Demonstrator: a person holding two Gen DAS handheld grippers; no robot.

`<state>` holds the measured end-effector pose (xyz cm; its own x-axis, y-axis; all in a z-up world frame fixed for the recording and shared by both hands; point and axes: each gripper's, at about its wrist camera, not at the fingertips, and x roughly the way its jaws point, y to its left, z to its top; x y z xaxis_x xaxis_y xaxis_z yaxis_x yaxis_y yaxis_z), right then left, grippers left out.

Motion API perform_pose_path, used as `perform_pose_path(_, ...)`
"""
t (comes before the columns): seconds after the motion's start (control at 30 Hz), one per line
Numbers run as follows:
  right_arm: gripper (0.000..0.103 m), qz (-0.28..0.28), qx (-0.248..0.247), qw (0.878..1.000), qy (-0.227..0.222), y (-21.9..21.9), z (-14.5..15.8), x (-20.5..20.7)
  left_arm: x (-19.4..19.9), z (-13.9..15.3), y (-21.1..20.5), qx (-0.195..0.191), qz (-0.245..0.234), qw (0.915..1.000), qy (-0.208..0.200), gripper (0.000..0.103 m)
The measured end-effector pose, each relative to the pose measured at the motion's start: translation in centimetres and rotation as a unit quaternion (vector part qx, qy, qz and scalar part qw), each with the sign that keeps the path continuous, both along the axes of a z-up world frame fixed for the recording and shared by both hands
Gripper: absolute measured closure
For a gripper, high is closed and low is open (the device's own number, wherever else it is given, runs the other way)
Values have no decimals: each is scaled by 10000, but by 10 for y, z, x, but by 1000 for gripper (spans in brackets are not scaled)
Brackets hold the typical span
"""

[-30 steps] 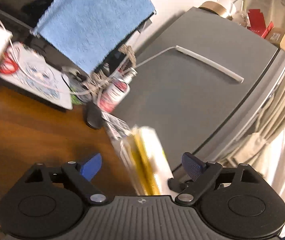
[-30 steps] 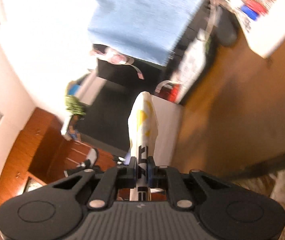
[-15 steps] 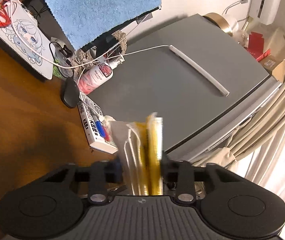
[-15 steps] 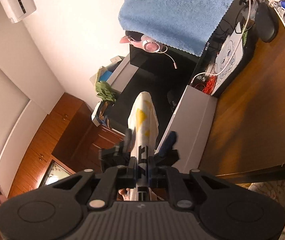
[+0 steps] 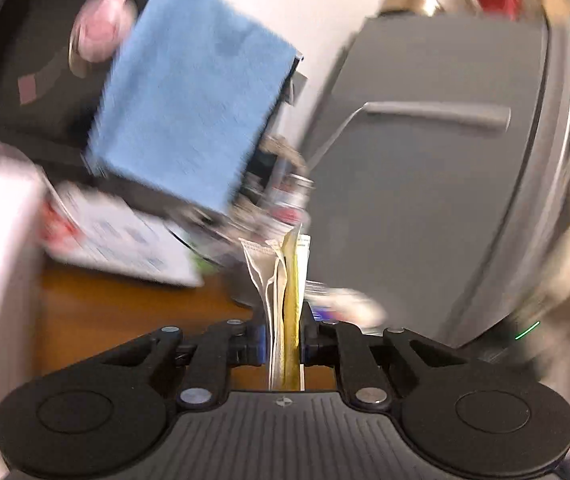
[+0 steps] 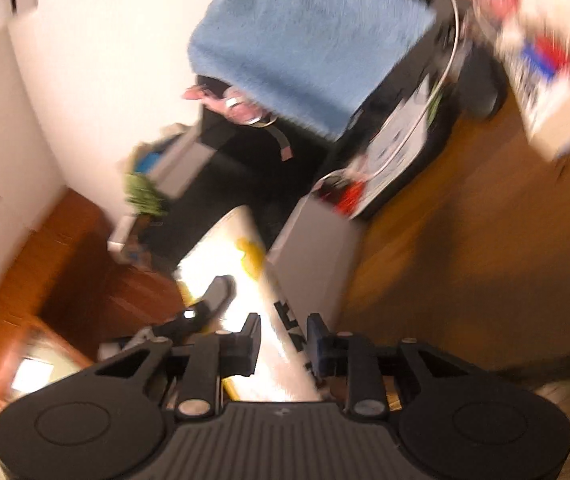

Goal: Fold shopping bag
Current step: 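Lift the folded bag strip off the desk with both grippers, then hold the bag strip upright with the left gripper while the right gripper releases it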

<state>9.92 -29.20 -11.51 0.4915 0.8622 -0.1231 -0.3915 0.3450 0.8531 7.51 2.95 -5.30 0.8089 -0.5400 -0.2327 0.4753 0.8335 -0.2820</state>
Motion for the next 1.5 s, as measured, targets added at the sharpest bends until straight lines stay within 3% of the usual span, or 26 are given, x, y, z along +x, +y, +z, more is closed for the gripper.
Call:
perform_pose_path(0.07,63,-240,-235,9994,-81,0,12,-2,-8,2,-12,630,266,9969,-398,90)
perform_pose_path(0.17,54,-122,187,9997,-112,1,30,-4,-19,-4,-38,1809,662,9748,-1123,90)
perform_pose_path(0.23,41,34,361,9993,-44,8,43,-2,-26,-14,-56,2627,822,9474,-1636,90)
perform_pose_path(0.37,36,282,557,9972,416,25,61,13,-35,-38,-82,3889,814,8840,-2465,90)
perform_pose_path(0.53,40,444,296,9938,981,47,72,42,-41,-61,-96,5000,811,8013,-3182,90)
perform_pose_path(0.57,44,410,111,9937,1036,50,74,45,-41,-63,-96,5122,818,7907,-3252,90)
perform_pose_path(0.63,66,317,-298,9929,1105,57,77,49,-40,-65,-94,5292,824,7768,-3313,90)
perform_pose_path(0.7,70,280,-525,9922,1096,62,79,50,-39,-66,-91,5390,846,7687,-3338,89)
perform_pose_path(0.77,78,224,-542,9924,1084,64,78,49,-37,-65,-88,5390,931,7670,-3356,86)
perform_pose_path(0.8,88,177,-553,9926,1063,65,78,48,-35,-65,-88,5378,950,7680,-3345,84)
perform_pose_path(0.93,93,-41,-537,9937,980,68,75,44,-30,-65,-87,5239,1054,7774,-3319,79)
perform_pose_path(0.97,93,-88,-517,9940,956,69,75,45,-29,-64,-86,5148,1114,7835,-3297,77)
perform_pose_path(1.03,94,-220,-422,9949,891,67,75,45,-25,-57,-83,4878,1313,8028,-3167,57)
perform_pose_path(1.13,94,-561,-349,9955,686,58,78,46,-20,-41,-73,4219,1563,8465,-2847,30)
perform_pose_path(1.17,94,-697,-318,9952,611,54,79,47,-19,-35,-70,3957,1613,8616,-2739,27)
perform_pose_path(1.23,94,-948,-226,9939,520,44,79,48,-18,-28,-62,3477,1613,8851,-2640,7)
perform_pose_path(1.33,94,-1330,-188,9901,397,31,79,48,-23,-27,-59,3121,1647,8952,-2722,0)
perform_pose_path(1.43,93,-1490,-151,9881,341,23,75,50,-32,-31,-60,2776,1724,8961,-3003,0)
perform_pose_path(1.5,93,-1502,-62,9880,344,18,73,49,-34,-29,-63,2671,1520,9070,-2878,0)
